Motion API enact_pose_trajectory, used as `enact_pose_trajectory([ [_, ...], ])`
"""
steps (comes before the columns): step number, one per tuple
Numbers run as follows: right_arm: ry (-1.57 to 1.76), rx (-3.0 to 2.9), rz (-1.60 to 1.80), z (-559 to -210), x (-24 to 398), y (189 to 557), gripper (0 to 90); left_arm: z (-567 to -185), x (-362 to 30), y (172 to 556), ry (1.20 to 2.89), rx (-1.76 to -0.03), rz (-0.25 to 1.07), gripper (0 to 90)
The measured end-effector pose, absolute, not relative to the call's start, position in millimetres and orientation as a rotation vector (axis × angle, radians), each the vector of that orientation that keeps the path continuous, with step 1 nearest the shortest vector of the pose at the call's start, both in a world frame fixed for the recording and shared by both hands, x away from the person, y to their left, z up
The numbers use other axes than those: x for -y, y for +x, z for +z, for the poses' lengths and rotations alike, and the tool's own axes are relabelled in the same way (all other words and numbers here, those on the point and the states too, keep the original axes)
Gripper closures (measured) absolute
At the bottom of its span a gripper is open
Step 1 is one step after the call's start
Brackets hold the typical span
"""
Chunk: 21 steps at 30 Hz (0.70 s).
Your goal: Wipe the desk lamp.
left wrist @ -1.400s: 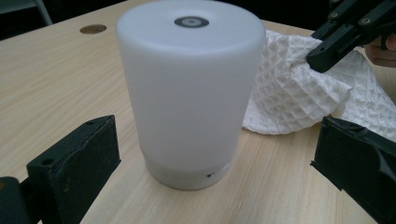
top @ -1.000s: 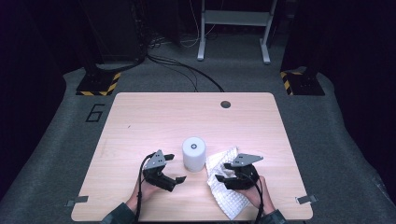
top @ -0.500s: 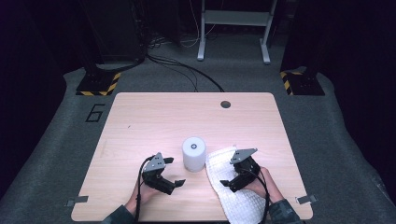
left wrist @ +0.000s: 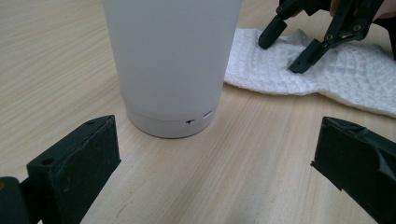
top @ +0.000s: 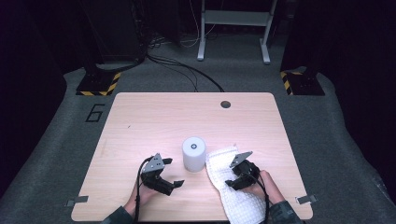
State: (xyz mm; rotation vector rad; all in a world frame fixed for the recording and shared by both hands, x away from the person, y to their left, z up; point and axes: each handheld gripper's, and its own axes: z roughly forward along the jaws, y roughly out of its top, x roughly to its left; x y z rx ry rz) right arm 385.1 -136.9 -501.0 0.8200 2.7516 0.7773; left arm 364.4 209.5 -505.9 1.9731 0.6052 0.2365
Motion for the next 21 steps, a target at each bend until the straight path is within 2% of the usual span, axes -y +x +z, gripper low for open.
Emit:
enact_pose_trajectory([
  [4,0.884,-2.704,0.826,-501,142,387,71.6,-505,-209,363,1.987,-0.600,0.226,0.0],
  [6,0.928,-2.693,0.853,-502,145,389,80.0,-505,-208,362,1.989,-0.603,0.232,0.0],
  [10,1.015,-2.650,0.934,-498,149,390,83.2,-503,-206,359,1.976,-0.608,0.249,0.0],
  [21,1.083,-2.462,1.046,-457,141,370,83.6,-488,-187,345,1.955,-0.549,0.267,0.1],
])
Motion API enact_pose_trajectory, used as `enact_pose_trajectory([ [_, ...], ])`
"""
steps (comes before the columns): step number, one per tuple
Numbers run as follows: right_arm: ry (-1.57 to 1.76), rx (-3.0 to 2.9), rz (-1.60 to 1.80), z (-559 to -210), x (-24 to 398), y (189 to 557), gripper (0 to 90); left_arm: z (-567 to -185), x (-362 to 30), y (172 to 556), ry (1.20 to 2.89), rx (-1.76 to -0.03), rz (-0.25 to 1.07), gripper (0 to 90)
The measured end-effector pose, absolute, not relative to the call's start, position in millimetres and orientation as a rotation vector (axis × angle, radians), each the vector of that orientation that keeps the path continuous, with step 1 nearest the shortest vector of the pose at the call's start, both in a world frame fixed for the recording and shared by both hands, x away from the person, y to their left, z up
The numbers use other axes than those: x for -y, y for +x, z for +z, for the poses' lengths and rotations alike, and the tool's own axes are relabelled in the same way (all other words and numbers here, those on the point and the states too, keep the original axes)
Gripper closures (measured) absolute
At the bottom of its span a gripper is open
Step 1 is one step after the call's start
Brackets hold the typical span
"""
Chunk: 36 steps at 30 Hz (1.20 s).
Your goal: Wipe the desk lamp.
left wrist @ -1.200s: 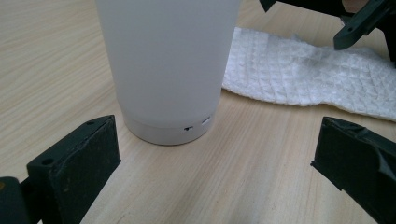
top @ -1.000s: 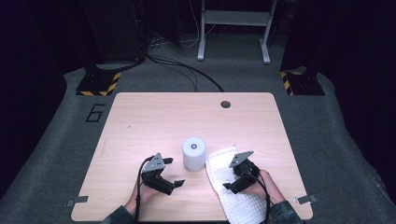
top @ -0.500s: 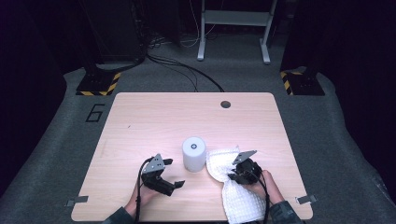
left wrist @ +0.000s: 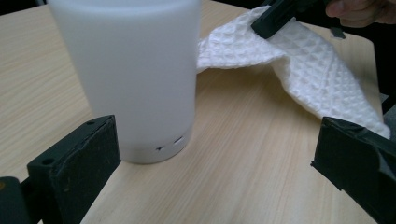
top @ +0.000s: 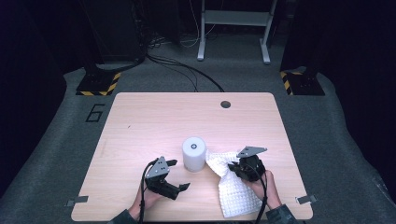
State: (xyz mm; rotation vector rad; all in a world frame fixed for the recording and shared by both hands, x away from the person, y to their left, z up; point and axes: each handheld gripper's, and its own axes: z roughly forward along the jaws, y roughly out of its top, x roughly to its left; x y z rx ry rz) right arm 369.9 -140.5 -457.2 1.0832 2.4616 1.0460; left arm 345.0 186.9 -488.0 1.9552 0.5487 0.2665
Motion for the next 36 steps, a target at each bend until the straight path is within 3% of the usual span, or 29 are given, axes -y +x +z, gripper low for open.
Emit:
enact_pose_trajectory([
  [16,1.070,-2.446,1.107,-440,130,357,83.6,-477,-130,340,1.985,-0.446,0.236,0.6],
  [32,0.940,-2.547,1.201,-429,105,347,83.6,-482,-107,343,2.015,-0.429,0.224,4.9],
  [36,0.901,-2.585,1.251,-427,99,345,83.6,-484,-107,344,2.012,-0.439,0.196,10.0],
])
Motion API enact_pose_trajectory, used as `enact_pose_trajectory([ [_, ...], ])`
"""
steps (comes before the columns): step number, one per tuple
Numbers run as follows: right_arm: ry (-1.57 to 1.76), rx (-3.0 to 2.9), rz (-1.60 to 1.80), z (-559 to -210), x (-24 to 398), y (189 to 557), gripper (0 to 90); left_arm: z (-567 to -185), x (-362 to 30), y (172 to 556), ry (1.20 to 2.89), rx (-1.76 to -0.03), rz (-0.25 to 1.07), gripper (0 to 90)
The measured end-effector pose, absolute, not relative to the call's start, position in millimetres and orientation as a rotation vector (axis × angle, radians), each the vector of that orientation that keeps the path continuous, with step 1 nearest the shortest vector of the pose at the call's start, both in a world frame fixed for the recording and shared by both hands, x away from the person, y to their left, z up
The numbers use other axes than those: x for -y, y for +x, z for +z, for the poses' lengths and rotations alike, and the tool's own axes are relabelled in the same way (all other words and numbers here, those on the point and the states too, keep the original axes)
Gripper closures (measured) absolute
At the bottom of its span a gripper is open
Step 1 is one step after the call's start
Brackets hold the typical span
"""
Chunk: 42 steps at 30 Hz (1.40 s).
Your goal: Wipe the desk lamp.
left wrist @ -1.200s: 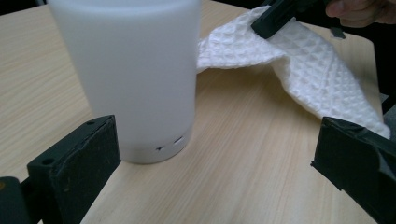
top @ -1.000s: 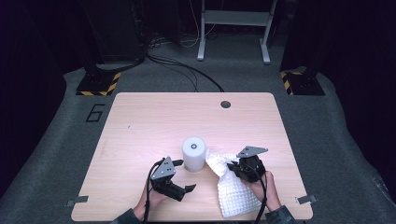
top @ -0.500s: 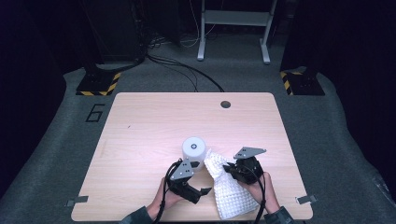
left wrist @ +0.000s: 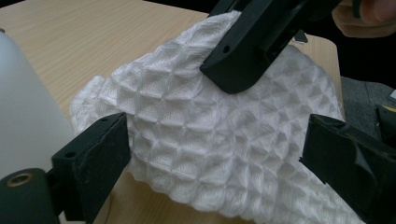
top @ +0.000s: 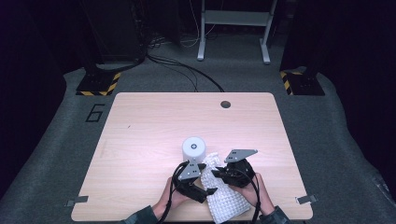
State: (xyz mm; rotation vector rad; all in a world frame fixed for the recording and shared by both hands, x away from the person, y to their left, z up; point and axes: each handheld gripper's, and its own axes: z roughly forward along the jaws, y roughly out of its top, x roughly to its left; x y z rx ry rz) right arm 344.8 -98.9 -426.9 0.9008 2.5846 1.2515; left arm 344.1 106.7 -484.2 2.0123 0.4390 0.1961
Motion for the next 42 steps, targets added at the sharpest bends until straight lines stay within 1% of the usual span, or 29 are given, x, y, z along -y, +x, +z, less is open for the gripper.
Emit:
enact_pose_trajectory([
  [2,0.879,-2.598,1.278,-427,97,345,83.6,-485,-107,346,2.007,-0.441,0.198,15.3],
  [4,0.864,-2.612,1.297,-427,94,345,83.6,-487,-108,347,2.002,-0.448,0.171,17.5],
  [7,0.848,-2.620,1.321,-429,92,345,83.6,-488,-110,348,2.005,-0.448,0.161,26.6],
  [9,0.836,-2.623,1.330,-430,91,346,83.5,-488,-110,347,2.008,-0.448,0.171,37.1],
  [13,0.836,-2.621,1.356,-431,90,347,83.2,-489,-111,347,2.018,-0.438,0.167,54.9],
  [14,0.834,-2.608,1.369,-432,91,348,82.9,-489,-111,347,2.020,-0.438,0.169,63.5],
  [15,0.834,-2.608,1.369,-432,91,348,82.9,-489,-111,347,2.023,-0.438,0.169,63.5],
  [17,0.840,-2.613,1.369,-433,91,348,82.0,-489,-112,347,2.029,-0.437,0.168,70.6],
  [19,0.828,-2.616,1.377,-434,92,349,81.3,-490,-112,348,2.036,-0.428,0.171,74.4],
  [23,0.825,-2.614,1.408,-435,94,350,76.0,-489,-115,347,2.031,-0.430,0.151,78.8],
  [26,0.813,-2.602,1.444,-432,98,350,67.3,-489,-120,347,2.043,-0.422,0.145,79.8],
  [30,0.809,-2.580,1.492,-428,106,351,53.3,-488,-128,345,2.047,-0.416,0.138,80.3],
  [31,0.819,-2.572,1.495,-427,108,352,48.4,-488,-131,345,2.050,-0.411,0.132,80.3],
  [32,0.824,-2.568,1.508,-426,109,352,46.4,-488,-134,343,2.048,-0.416,0.129,80.3],
  [35,0.839,-2.541,1.508,-425,113,355,33.6,-487,-141,341,2.059,-0.411,0.114,80.4],
  [36,0.849,-2.529,1.496,-425,113,357,31.3,-487,-144,341,2.062,-0.407,0.111,80.4],
  [38,0.871,-2.518,1.481,-426,114,360,23.9,-487,-149,339,2.066,-0.413,0.104,80.4],
  [42,0.899,-2.490,1.460,-429,116,366,15.3,-488,-160,337,2.072,-0.422,0.092,80.4],
])
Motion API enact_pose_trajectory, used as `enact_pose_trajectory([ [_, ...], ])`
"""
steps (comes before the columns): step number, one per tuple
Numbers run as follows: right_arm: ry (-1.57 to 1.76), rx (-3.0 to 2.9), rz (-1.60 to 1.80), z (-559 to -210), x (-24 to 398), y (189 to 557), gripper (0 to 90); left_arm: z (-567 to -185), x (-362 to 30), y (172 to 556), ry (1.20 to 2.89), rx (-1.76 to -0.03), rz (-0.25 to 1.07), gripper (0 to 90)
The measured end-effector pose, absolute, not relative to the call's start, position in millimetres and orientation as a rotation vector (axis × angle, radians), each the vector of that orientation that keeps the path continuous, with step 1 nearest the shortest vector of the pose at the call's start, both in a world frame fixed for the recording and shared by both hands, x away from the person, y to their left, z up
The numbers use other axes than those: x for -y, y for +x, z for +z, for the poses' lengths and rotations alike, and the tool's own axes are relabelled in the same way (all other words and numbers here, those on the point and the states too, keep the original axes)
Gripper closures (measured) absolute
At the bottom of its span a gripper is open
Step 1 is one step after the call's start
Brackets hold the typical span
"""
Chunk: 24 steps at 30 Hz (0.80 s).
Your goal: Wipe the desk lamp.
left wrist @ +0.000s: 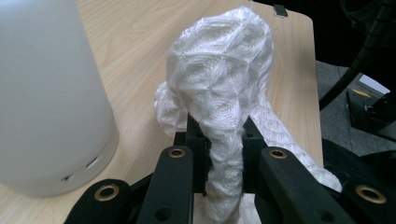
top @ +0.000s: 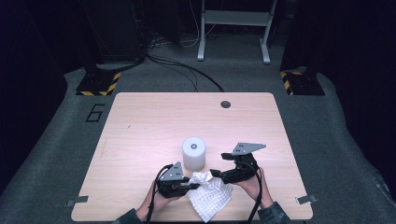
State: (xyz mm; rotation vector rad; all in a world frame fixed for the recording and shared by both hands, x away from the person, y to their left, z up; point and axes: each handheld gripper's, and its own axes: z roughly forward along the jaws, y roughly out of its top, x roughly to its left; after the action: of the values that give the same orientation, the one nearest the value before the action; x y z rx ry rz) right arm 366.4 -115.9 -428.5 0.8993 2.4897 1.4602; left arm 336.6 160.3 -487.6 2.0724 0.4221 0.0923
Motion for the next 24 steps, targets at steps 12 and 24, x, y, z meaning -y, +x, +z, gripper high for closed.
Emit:
enact_pose_trajectory([
  [12,0.926,-2.487,1.419,-434,106,387,0.0,-488,-205,338,2.102,-0.515,0.107,80.4],
  [24,0.887,-2.507,1.396,-436,92,401,0.0,-474,-255,355,2.141,-0.656,0.258,80.3],
])
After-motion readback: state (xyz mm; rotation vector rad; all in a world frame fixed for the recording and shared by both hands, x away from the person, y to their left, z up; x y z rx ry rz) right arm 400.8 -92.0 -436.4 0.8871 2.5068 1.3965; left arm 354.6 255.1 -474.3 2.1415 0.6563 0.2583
